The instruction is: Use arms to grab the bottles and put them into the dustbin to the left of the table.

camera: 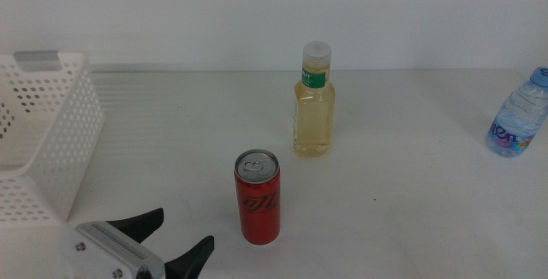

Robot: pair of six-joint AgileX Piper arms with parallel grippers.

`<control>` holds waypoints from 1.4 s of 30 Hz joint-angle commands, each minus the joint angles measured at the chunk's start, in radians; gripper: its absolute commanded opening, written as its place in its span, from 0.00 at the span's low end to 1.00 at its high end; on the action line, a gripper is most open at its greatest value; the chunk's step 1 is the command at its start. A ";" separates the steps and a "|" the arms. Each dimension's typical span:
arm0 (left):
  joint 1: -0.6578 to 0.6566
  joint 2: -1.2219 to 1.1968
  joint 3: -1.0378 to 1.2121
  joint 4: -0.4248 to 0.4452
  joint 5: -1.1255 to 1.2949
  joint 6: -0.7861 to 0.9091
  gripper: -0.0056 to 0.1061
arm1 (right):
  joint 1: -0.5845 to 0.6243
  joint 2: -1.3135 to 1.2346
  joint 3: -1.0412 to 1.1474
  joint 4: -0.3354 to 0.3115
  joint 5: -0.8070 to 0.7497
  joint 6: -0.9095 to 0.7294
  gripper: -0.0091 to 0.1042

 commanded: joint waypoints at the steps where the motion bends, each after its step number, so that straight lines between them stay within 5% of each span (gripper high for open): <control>1: -0.003 -0.014 0.005 0.031 -0.181 -0.018 0.86 | 0.000 -0.027 -0.008 -0.014 -0.050 -0.013 0.78; 42: -0.003 0.322 -0.377 0.180 -0.164 -0.070 0.86 | 0.000 -0.027 -0.008 -0.014 -0.050 -0.013 0.78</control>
